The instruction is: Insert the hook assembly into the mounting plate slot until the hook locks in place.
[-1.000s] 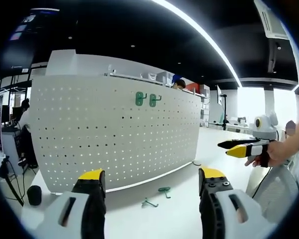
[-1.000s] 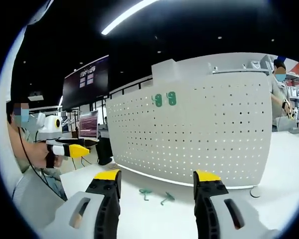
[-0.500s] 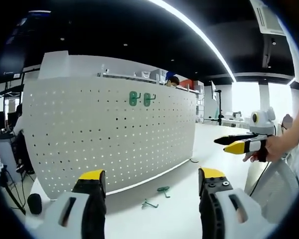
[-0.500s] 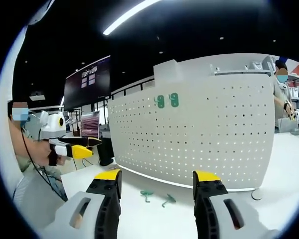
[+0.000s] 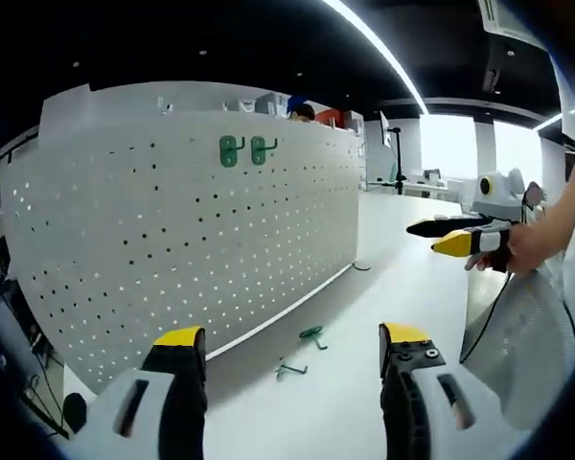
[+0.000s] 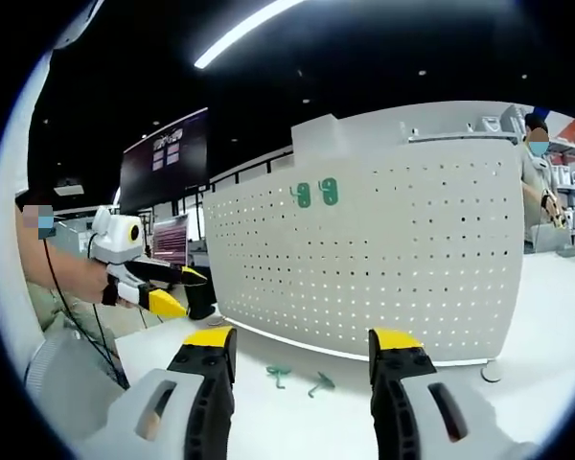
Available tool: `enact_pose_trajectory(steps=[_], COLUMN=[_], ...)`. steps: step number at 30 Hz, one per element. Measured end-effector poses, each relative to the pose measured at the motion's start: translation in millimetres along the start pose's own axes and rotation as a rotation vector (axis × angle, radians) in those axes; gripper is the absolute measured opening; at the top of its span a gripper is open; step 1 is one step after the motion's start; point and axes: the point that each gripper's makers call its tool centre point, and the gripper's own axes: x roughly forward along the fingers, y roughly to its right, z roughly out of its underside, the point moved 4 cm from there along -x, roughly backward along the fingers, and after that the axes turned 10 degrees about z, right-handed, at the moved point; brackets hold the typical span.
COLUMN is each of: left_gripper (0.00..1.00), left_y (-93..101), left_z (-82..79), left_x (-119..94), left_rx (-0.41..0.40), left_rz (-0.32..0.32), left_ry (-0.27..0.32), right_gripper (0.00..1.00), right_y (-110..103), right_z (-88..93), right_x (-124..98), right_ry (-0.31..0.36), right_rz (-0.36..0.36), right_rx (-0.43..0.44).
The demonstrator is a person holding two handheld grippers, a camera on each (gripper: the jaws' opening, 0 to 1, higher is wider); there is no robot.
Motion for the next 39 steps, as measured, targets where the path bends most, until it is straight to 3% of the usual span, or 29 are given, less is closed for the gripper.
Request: enact_pose_trajectory(steps=[7,9,22,39], left_gripper=[0.77,0.78,0.77,0.76], left_y=[-0.1,-0.9,-7.6,-12.8], left_z=[5.6,11.1,21.4,46.1], left_x=[10,13,29,51], left_rx=[0.021,0.037,0.023,0.022], left_rz=[0.076,0.107,0.206,0.259], left_ry=[-0.081,-0.130,-0.259,-0.414], right_gripper=[0.54,0.53,0.53,0.52], right_y=[2,3,2,6], right_z=[-1.0,-1.1,-0.7,1.9], right_x=[-4,-4,-6,-11], right_ry=[0.001,0.001,0.004,-0.008], right_rz=[0.003,0.004,0.000,0.003], right_rx=[0.004,0.003,0.000,-0.010])
